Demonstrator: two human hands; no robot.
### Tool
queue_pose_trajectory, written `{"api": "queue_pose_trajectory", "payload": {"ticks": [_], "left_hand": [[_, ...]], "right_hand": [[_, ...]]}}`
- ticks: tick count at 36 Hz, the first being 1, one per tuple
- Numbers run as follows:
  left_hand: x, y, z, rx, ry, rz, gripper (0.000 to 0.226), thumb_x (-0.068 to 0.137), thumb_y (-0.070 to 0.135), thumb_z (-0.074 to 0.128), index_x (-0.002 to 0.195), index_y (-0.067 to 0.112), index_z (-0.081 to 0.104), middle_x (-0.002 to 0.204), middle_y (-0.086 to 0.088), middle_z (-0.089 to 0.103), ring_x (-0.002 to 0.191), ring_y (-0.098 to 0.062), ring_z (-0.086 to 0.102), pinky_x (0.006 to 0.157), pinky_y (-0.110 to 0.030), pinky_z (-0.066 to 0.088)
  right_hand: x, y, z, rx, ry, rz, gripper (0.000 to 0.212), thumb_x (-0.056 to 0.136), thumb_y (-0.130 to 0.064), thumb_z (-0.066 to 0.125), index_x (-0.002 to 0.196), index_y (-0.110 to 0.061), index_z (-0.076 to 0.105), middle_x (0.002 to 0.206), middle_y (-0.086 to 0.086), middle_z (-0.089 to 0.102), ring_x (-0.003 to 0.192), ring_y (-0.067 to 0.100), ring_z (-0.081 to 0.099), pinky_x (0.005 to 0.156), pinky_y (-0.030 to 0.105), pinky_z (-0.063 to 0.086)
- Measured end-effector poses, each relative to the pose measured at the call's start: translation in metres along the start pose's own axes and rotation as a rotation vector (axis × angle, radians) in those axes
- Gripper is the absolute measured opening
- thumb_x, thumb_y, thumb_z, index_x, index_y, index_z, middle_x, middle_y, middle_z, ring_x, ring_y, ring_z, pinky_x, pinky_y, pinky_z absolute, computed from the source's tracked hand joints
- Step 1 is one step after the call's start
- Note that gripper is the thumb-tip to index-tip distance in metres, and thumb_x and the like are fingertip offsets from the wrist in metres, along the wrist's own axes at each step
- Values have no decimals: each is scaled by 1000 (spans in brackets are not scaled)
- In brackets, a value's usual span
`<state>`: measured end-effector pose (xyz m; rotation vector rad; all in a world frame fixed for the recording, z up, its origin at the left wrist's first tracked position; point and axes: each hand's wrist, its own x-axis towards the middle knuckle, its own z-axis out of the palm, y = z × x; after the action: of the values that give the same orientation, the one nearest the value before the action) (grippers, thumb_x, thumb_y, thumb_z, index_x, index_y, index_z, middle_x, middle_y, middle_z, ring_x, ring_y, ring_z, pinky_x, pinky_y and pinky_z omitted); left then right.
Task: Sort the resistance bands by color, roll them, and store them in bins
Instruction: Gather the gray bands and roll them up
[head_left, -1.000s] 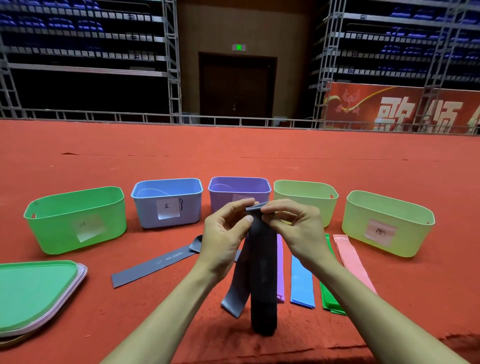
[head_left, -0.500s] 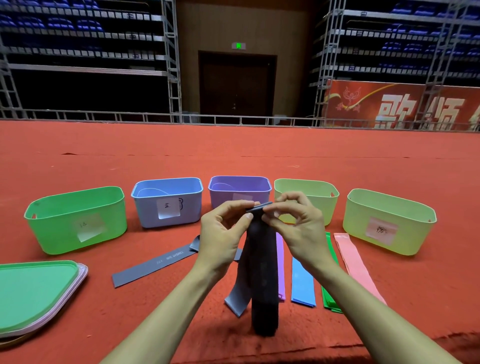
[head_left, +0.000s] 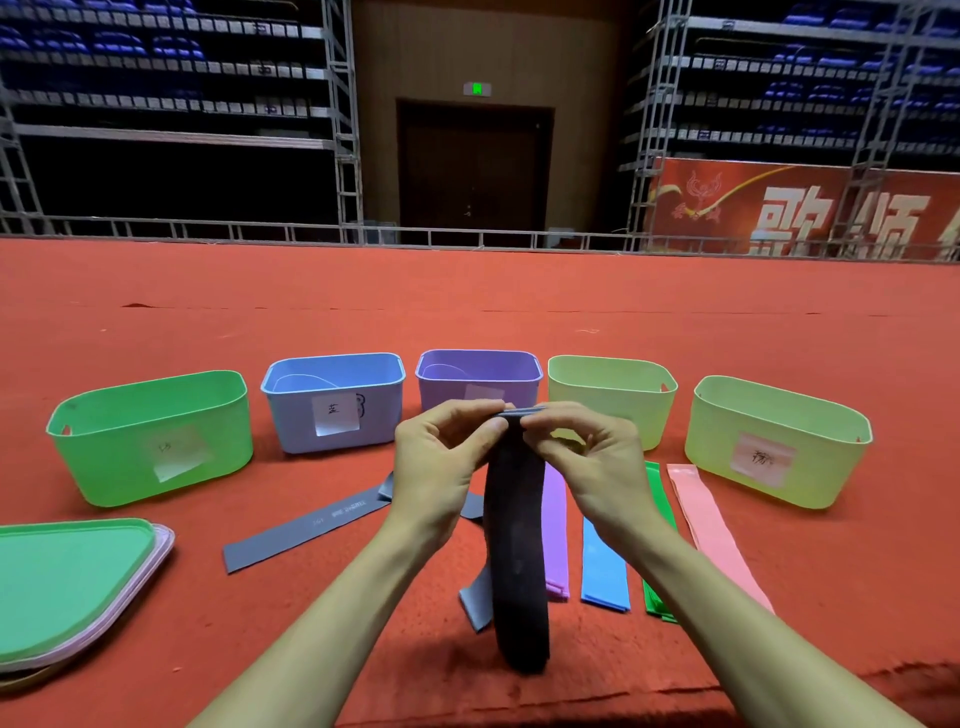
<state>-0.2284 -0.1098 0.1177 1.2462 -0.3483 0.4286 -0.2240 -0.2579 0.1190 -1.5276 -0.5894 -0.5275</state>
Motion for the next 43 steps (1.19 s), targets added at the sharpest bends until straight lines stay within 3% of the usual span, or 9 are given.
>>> {"api": "queue_pose_trajectory", "payload": {"ticks": [8,12,15,22,26,30,33,38,43], "left_hand": [[6,1,0,-11,1,37,19,83,-6,67,86,12,73,81,-2,75,78,-14,69,71,-24,55],[7,-7,-7,83,-60,40,21,85,-2,67,96,16,69,94,-1,73,90,-14,68,77,-29,55],[4,-20,-14,108,-147,-62,41,81,11,69,114,30,56,113,-7,65,102,-18,63,83,-38,55],[-23,-57,-26,276,-365,-122,82,87,-8,57,133,51,23,102,-18,67,90,-18,65,88,-29,51],[-34,-76,-31,362,-421,-88,95,86,-5,58,137,61,12,99,-1,68,91,-15,67,90,-26,50],[-41,-86,-33,418,-466,-66,99,84,-3,59,135,67,12,105,-5,66,97,-17,68,95,-31,50],[-45,-87,-33,445,-508,-91,98,84,-3,59,137,65,13,110,-5,66,100,-17,67,96,-33,51],[-55,-94,-34,518,-599,-148,92,82,5,62,142,58,17,144,15,45,123,-10,55,102,-44,47],[-63,-103,-35,506,-591,-216,90,83,0,61,143,54,21,131,1,59,113,-7,62,100,-34,49]], "right_hand": [[4,0,-2,-146,-102,-23,21,77,7,72,91,-8,75,98,-1,73,91,10,68,81,20,52],[11,1,-4,-246,-120,-79,22,75,7,73,89,-9,75,92,2,72,83,6,67,77,19,52],[14,6,-4,-270,-93,-88,22,75,7,74,89,-9,75,89,7,71,79,11,66,74,24,54],[25,11,-8,-338,10,-117,25,76,5,74,88,-17,74,86,-2,70,79,6,65,75,22,53],[31,8,-9,-341,67,-147,26,77,6,73,89,-16,72,86,-3,68,80,6,65,75,19,53],[40,5,-12,-362,122,-191,21,77,4,74,91,-11,73,88,8,69,78,13,65,76,19,53],[44,5,-12,-381,143,-203,24,77,3,74,91,-16,73,87,4,68,77,15,65,75,22,54],[54,3,-18,-381,229,-215,23,77,0,74,93,-17,73,91,1,69,79,10,65,77,19,52],[59,8,-25,-422,230,-218,22,78,-2,74,94,-17,73,89,-5,67,77,6,63,76,19,52]]}}
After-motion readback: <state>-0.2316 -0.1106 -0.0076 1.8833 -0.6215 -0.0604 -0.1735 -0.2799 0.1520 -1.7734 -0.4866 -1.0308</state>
